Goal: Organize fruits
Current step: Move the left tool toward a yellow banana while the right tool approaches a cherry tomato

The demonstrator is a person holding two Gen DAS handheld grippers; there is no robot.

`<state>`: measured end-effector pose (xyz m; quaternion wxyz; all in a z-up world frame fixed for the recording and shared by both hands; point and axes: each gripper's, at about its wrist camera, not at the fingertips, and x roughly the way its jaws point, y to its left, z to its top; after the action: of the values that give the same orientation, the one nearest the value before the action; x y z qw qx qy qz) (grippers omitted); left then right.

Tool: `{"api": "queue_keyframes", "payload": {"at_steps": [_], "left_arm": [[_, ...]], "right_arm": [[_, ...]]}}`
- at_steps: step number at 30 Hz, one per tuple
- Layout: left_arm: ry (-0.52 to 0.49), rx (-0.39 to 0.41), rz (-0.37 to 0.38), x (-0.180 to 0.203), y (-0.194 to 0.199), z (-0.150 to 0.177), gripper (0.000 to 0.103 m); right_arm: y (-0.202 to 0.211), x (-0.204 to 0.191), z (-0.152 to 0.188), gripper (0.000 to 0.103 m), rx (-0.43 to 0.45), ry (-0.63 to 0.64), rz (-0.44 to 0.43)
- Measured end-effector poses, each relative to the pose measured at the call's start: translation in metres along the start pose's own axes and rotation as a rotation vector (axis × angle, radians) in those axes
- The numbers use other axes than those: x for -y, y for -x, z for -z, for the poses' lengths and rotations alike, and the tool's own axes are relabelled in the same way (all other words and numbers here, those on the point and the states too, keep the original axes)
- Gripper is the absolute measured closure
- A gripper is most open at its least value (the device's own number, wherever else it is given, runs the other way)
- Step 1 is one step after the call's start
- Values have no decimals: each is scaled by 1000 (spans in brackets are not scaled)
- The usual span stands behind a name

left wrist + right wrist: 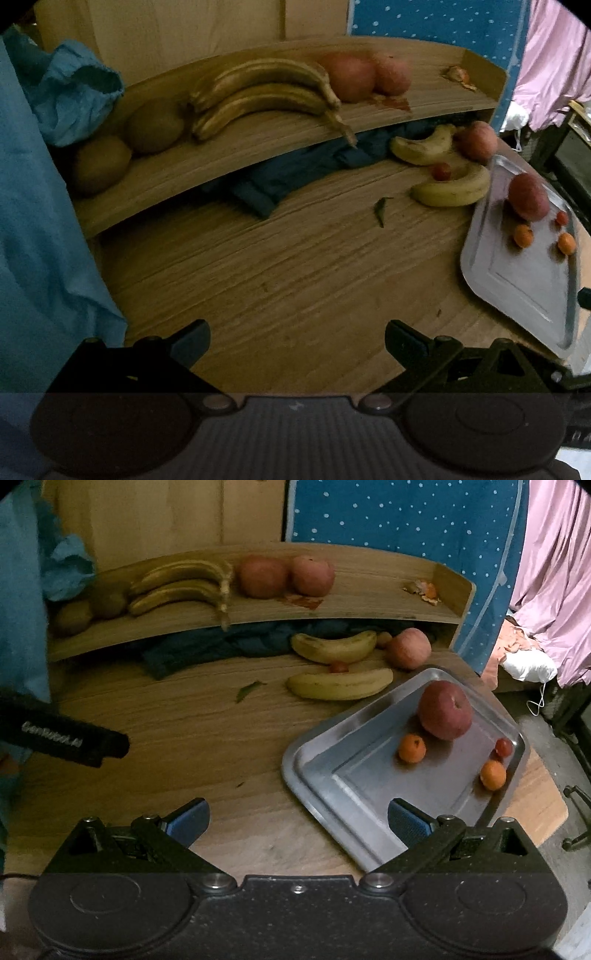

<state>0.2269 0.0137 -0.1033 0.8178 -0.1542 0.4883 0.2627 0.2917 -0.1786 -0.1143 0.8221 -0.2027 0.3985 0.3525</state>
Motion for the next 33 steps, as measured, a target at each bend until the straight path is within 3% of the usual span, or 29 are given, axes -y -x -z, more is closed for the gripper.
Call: {"api": "queue_keyframes", "payload": {"at_steps": [9, 18, 26, 33], "left_arm": [[80, -44, -34, 13, -27, -25, 0], [73, -67, -27, 49, -57, -55, 0], [-2, -40, 3, 94, -78, -83, 0], [-123, 15, 28, 130, -83, -100, 0]], "right_arm": [[-38, 31, -36, 1, -12, 73, -37], [-76, 73, -69, 1, -26, 111, -75], [-104, 118, -109, 1, 3, 91, -137], [-132, 144, -150, 6, -9, 94, -318]]}}
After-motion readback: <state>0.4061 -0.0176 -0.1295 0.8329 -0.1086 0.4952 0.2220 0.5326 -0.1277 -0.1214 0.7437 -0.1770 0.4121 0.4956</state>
